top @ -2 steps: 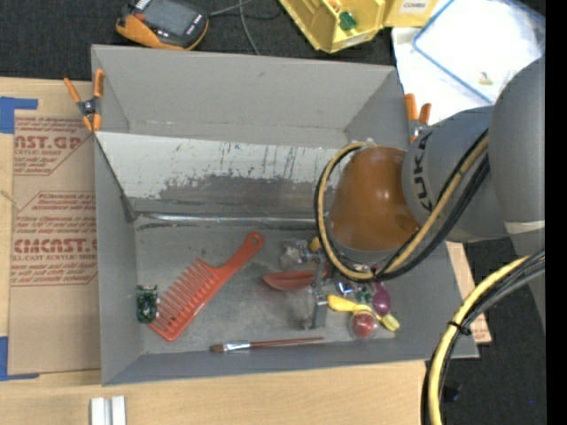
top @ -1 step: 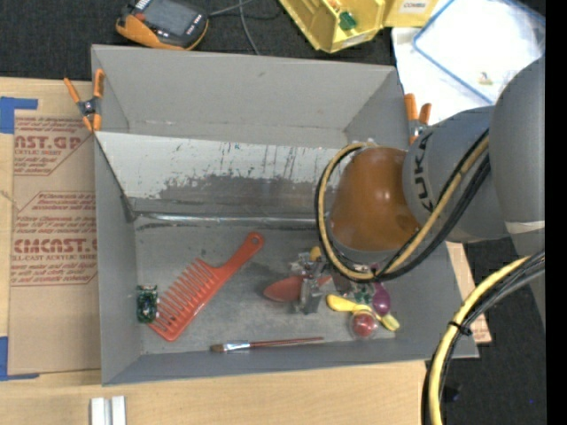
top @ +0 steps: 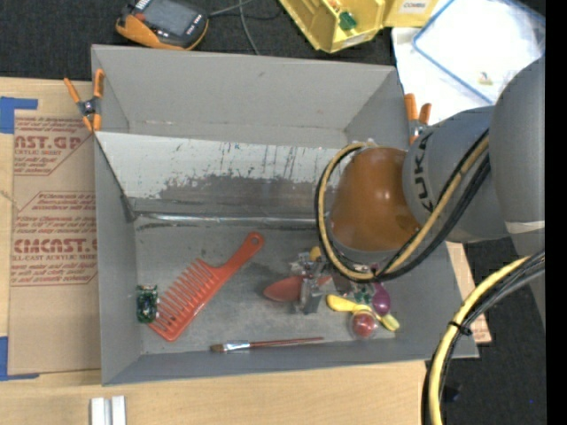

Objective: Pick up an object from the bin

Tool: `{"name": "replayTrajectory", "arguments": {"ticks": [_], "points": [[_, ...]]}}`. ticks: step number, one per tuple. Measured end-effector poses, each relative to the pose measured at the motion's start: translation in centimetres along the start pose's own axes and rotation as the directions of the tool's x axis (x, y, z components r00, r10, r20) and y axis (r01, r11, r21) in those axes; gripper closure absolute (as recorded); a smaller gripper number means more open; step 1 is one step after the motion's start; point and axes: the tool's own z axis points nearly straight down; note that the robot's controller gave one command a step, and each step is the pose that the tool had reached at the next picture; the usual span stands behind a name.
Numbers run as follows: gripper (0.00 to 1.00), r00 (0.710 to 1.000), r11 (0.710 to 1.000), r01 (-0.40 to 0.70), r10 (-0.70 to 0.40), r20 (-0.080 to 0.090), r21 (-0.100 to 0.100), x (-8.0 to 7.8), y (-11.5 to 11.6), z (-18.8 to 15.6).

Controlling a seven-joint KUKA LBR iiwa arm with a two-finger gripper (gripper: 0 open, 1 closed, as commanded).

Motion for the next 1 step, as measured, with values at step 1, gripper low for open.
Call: {"name": "replayTrajectory", "arguments": {"ticks": [1], "points": [[1.00,1.000,1.000,0.000,0.000,0.000,0.000,0.00,0.02,-0.03]]}}
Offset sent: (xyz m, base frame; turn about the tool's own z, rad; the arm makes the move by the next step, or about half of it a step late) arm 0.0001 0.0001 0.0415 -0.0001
